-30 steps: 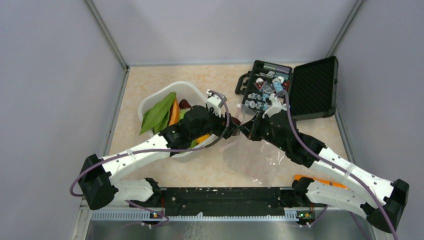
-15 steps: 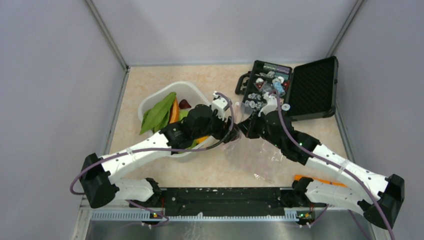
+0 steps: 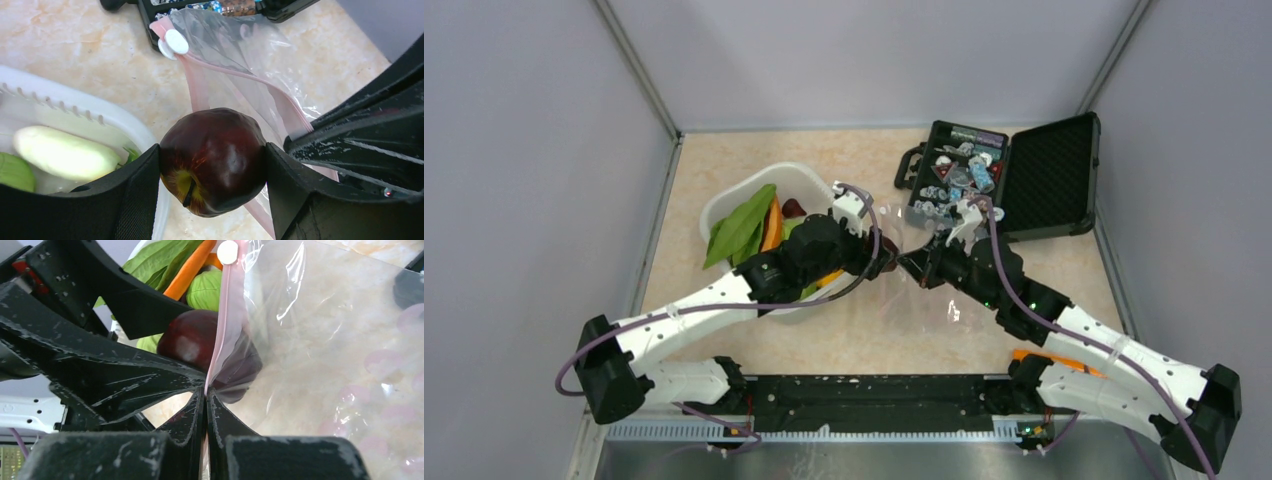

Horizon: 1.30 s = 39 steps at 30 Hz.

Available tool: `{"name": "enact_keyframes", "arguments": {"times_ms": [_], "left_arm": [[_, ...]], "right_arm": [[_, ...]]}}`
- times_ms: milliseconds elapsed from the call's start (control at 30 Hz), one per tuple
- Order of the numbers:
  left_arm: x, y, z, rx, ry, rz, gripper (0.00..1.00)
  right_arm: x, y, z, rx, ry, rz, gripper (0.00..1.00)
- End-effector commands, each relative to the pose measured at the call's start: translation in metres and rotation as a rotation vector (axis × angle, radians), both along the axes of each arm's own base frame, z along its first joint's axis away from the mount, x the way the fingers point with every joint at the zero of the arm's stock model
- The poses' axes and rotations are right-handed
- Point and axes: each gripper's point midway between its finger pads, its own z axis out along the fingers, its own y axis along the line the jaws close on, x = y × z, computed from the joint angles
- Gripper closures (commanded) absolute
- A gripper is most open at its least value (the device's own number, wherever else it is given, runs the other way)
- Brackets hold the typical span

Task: Place the food in the zip-top bag and seal the zipper
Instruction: Place the fake fruit in the zipper food storage bag.

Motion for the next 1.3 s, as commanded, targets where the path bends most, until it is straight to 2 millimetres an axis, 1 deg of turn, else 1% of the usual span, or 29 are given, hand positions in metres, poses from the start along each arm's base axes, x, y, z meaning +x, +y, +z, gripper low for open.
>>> {"name": "enact_keyframes", "arguments": {"times_ms": [0, 100, 167, 267, 300, 367, 433, 467, 567, 633, 667, 767, 833, 933, 1000, 1100, 1167, 1200, 1267], "left_arm": [[0.003, -0.003, 0.01, 0.061, -0.068, -0.041, 0.7], [-0.006, -0.016, 0.019, -0.01, -0.063, -0.113, 0.67], [-0.02, -0.029, 0.023, -0.066, -0.038, -0.199, 0.64], [-0.035, -0.038, 0.031, -0.149, 0.009, -0.261, 0.64], [-0.037, -0.041, 0.04, -0.198, -0.008, -0.272, 0.63], [-0.035, -0.038, 0.048, -0.246, -0.027, -0.251, 0.63], [-0.029, -0.03, 0.048, -0.252, -0.018, -0.184, 0.64], [-0.029, -0.027, 0.049, -0.258, -0.021, -0.173, 0.65], [-0.026, -0.022, 0.045, -0.254, -0.012, -0.143, 0.65], [-0.023, -0.022, 0.036, -0.225, -0.003, -0.134, 0.65], [-0.022, -0.023, 0.032, -0.207, 0.002, -0.136, 0.65], [-0.019, -0.028, 0.019, -0.16, 0.006, -0.153, 0.66], [-0.019, -0.033, 0.013, -0.141, 0.022, -0.169, 0.66], [-0.021, -0.039, 0.008, -0.137, 0.045, -0.196, 0.66], [-0.026, -0.043, 0.014, -0.182, 0.042, -0.223, 0.64], [-0.034, -0.045, 0.026, -0.27, 0.023, -0.254, 0.63], [-0.035, -0.046, 0.029, -0.299, 0.022, -0.256, 0.64], [-0.033, -0.044, 0.026, -0.279, 0.026, -0.243, 0.64], [-0.027, -0.041, 0.011, -0.18, 0.03, -0.223, 0.65]], "right_arm": [[-0.004, 0.006, 0.025, 0.068, -0.089, 0.058, 1.0], [0.0, 0.004, 0.021, 0.056, -0.082, 0.032, 1.0], [0.002, 0.003, 0.016, 0.053, -0.075, 0.017, 1.0], [0.005, 0.0, 0.008, 0.049, -0.065, -0.009, 1.0], [0.007, -0.001, 0.005, 0.042, -0.058, -0.021, 1.0], [0.01, -0.006, -0.002, 0.02, -0.041, -0.053, 1.0], [0.014, -0.015, -0.013, -0.015, -0.001, -0.108, 1.0], [0.014, -0.016, -0.016, -0.031, 0.004, -0.115, 1.0], [0.014, -0.015, -0.017, -0.075, 0.012, -0.099, 1.0], [0.016, -0.02, -0.014, -0.148, 0.032, -0.111, 1.0], [0.016, -0.021, -0.01, -0.181, 0.039, -0.108, 1.0], [0.011, -0.016, -0.001, -0.234, 0.046, -0.041, 1.0], [0.011, -0.023, 0.0, -0.262, 0.086, -0.08, 1.0], [0.009, -0.026, 0.003, -0.255, 0.099, -0.092, 1.0], [0.008, -0.027, 0.001, -0.24, 0.102, -0.098, 1.0], [0.008, -0.028, -0.011, -0.223, 0.115, -0.115, 1.0], [0.005, -0.023, -0.016, -0.198, 0.11, -0.086, 1.0], [0.002, -0.018, -0.014, -0.177, 0.097, -0.052, 1.0], [-0.006, -0.006, -0.004, -0.122, 0.063, 0.027, 1.0]]}}
